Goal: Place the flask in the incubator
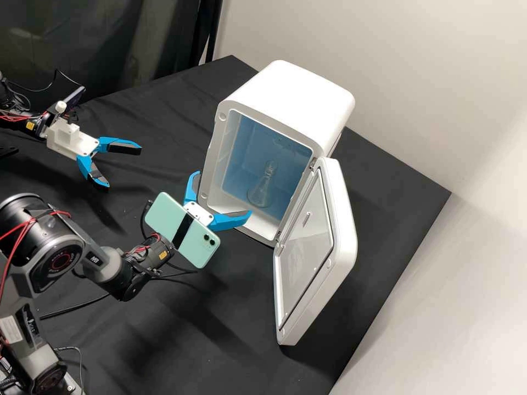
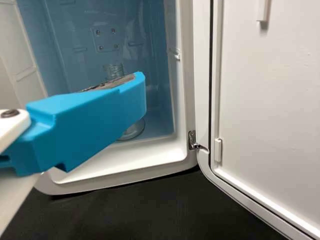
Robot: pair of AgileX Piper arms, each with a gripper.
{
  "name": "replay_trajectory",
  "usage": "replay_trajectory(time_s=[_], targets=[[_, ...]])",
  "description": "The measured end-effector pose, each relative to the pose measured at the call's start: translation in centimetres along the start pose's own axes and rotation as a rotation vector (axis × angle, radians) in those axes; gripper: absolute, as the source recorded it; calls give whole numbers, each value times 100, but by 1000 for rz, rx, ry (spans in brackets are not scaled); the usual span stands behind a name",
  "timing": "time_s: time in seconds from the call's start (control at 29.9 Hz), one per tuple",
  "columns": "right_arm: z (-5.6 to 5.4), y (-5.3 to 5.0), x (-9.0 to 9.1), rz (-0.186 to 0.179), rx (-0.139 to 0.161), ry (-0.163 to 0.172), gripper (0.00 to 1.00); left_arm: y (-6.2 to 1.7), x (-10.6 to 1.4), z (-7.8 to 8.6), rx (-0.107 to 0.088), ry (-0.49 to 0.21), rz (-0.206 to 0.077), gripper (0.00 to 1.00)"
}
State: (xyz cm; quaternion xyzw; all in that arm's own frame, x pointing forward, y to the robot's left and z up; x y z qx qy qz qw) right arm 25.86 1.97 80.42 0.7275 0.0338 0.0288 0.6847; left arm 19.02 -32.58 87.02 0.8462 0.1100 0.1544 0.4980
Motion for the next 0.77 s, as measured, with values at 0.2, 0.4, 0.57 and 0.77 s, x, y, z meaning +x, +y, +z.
replay_trajectory(time_s=[0.2, 0.4, 0.57, 0.77], targets=[[-103, 69, -215, 27, -44, 27, 100, 11, -36, 15, 1, 0, 8, 100], [-199, 103, -412, 66, -70, 46, 100, 10, -37, 14, 0, 1, 8, 100], [-193, 148, -494, 76, -51, 56, 100, 10, -37, 14, 0, 1, 8, 100], [-161, 266, -598, 126, 63, 53, 100, 10, -37, 14, 0, 1, 8, 100]])
